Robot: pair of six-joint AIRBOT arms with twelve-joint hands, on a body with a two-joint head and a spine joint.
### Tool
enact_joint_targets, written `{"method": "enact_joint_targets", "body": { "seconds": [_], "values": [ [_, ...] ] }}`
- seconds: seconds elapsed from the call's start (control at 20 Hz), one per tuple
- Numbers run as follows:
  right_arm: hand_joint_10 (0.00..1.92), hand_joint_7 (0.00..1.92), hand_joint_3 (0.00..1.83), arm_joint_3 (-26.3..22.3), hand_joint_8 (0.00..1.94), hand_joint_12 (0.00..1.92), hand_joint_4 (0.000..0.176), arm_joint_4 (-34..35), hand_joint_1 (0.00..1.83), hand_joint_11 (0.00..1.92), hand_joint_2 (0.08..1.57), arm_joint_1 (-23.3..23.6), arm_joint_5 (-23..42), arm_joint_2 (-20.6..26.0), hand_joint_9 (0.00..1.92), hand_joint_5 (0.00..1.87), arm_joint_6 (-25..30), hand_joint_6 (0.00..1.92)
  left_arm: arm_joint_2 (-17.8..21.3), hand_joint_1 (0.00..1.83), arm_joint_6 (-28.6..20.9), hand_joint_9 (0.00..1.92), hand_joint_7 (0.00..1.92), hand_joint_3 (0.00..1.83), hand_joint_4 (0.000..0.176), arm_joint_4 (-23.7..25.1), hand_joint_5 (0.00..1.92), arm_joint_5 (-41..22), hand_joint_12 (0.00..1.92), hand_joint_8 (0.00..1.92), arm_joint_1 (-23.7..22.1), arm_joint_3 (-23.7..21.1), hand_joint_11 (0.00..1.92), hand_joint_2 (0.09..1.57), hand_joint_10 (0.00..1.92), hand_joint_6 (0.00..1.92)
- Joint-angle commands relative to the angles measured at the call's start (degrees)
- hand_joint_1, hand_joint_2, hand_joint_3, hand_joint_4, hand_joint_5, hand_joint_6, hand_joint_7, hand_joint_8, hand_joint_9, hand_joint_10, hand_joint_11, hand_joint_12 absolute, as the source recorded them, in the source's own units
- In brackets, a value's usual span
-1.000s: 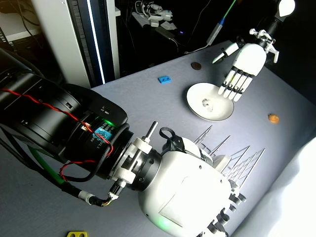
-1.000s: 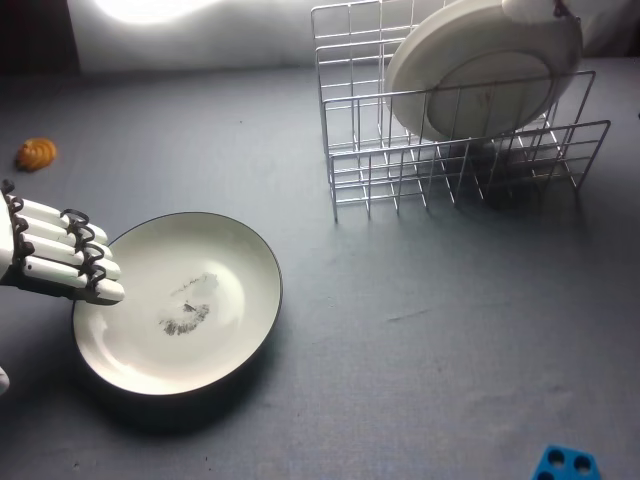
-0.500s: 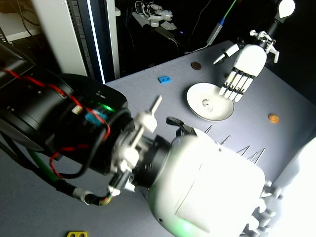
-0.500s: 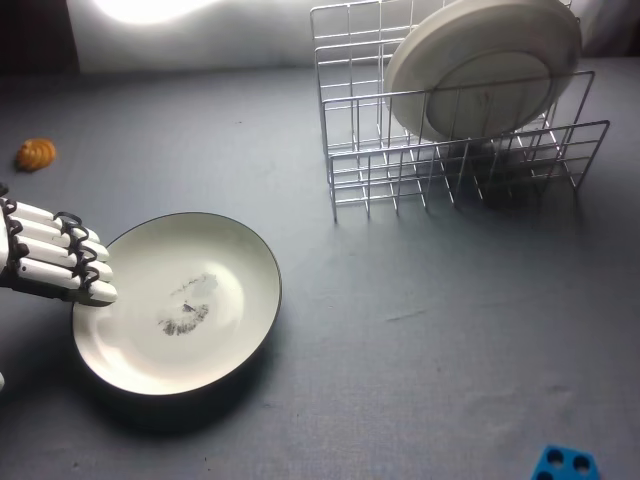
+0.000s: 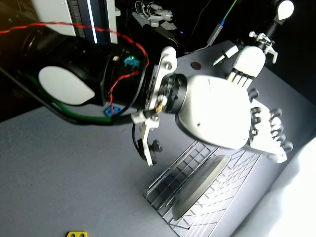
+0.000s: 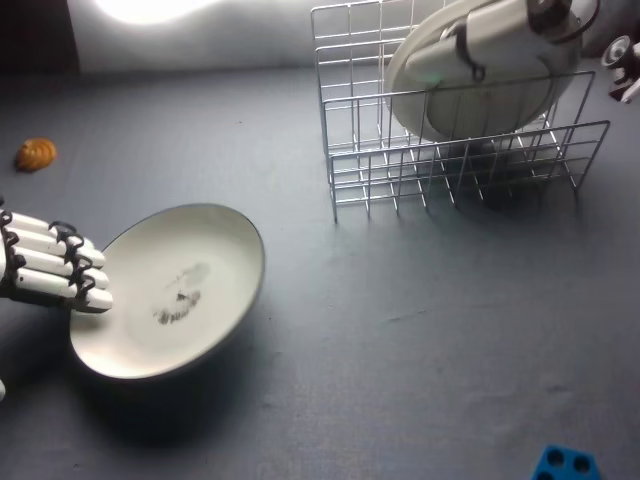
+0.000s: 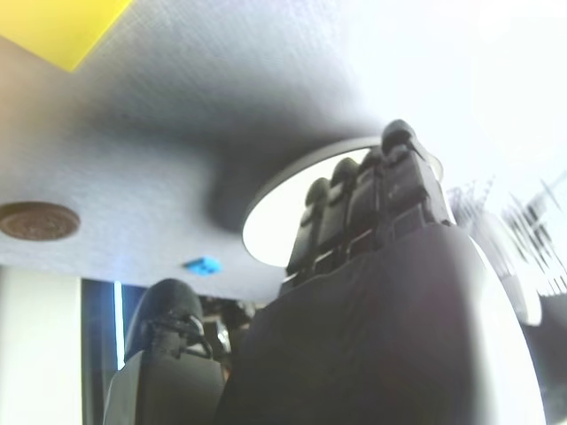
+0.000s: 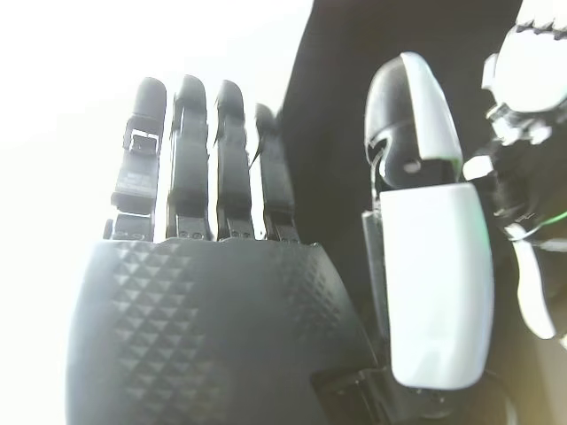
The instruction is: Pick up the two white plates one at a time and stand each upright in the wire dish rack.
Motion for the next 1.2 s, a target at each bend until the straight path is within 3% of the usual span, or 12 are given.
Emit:
{"method": "enact_joint_targets", "body": {
  "seconds": [0.0,0.2,0.3,0.4,0.5,0.6,0.75,0.8,0.95,1.0,1.15],
  "values": [
    [0.0,0.0,0.0,-0.7,0.0,0.01,0.0,0.3,0.87,0.01,0.91,1.0,4.7,-0.1,0.0,0.0,-1.2,0.0,-0.2,0.0,0.1,0.0,0.0,0.0,0.0,-1.3,0.0,-0.9,0.0,0.0,0.2,0.2,0.0,1.12,0.0,0.0],
    [0.0,0.0,0.0,-3.5,0.0,0.02,0.0,0.3,0.88,0.02,0.91,-0.1,4.0,-1.2,0.0,0.0,-4.9,0.0,-0.5,0.0,0.6,0.0,0.0,0.0,0.0,-1.3,0.0,-0.9,0.0,0.0,1.7,0.1,0.0,1.13,0.0,0.0],
    [0.0,0.0,0.0,-4.8,0.0,0.0,0.0,0.3,1.06,0.0,0.85,-0.8,3.0,-2.3,0.0,0.0,-7.5,0.0,-0.5,0.0,0.7,0.0,0.0,0.0,0.0,-1.3,0.0,-0.9,0.0,0.0,2.1,0.1,0.0,1.13,0.0,0.0],
    [0.0,0.0,0.0,-6.0,0.0,0.0,0.0,0.2,1.08,0.0,0.78,-2.2,2.8,-3.4,0.0,0.0,-10.4,0.0,-0.5,0.0,0.8,0.0,0.0,0.0,0.0,-1.4,0.0,-0.9,0.0,0.0,2.1,0.0,0.0,1.13,0.0,0.0],
    [0.0,0.0,0.0,-6.4,0.0,0.0,0.0,0.3,1.02,0.0,0.8,-3.8,3.0,-5.0,0.0,0.0,-13.4,0.0,-0.5,0.0,0.8,0.0,0.0,0.0,0.0,-1.4,0.0,-0.9,0.0,0.0,2.1,0.0,0.0,1.13,0.0,0.0],
    [0.0,0.0,0.0,-6.4,0.0,0.0,0.0,5.2,1.02,0.0,0.83,-5.3,3.2,-7.1,0.0,0.0,-17.6,0.0,-0.5,0.0,0.8,0.0,0.0,0.0,0.0,-1.4,0.0,-0.9,0.0,0.0,2.1,-0.1,0.0,1.13,0.0,0.0],
    [0.0,0.0,0.01,-6.4,0.0,0.0,0.0,5.2,1.06,0.0,0.85,-7.5,4.0,-10.3,0.0,0.0,-23.3,0.0,-0.6,0.0,0.9,0.0,0.0,0.0,0.0,-1.4,0.0,-0.9,0.0,0.0,2.1,-0.1,0.0,1.12,0.0,0.0],
    [0.0,0.0,0.04,-6.3,0.0,0.0,0.0,5.2,1.0,0.0,0.91,-8.0,4.5,-11.3,0.0,0.0,-26.6,0.0,-0.6,0.0,0.9,0.0,0.0,0.0,0.0,-1.4,0.0,-0.9,0.0,0.0,2.1,-0.1,0.0,1.12,0.0,0.0],
    [0.0,0.0,0.02,-5.4,0.0,0.0,0.0,5.2,1.15,0.0,0.9,-8.4,4.7,-14.2,0.0,0.0,-31.4,0.0,-0.7,0.0,0.9,0.0,0.0,0.0,0.0,-1.4,0.0,-0.9,0.0,0.0,2.1,-0.1,0.0,1.13,0.0,0.0],
    [0.0,0.0,0.04,-5.2,0.0,0.0,0.0,5.2,0.97,0.0,0.94,-8.6,4.8,-14.9,0.0,0.0,-32.6,0.0,-0.7,0.0,0.9,0.0,0.0,0.0,0.0,-1.4,0.0,-0.9,0.0,0.0,2.1,-0.1,0.0,1.13,0.0,0.0],
    [0.0,0.0,0.0,-4.1,0.0,0.0,0.0,5.2,1.01,0.0,0.87,-9.8,5.9,-17.8,0.0,0.0,-37.3,0.0,-0.7,0.0,0.9,0.0,0.0,0.0,0.0,-1.4,0.0,-0.9,0.0,0.0,2.1,-0.1,0.0,1.13,0.0,0.0]
  ]
}}
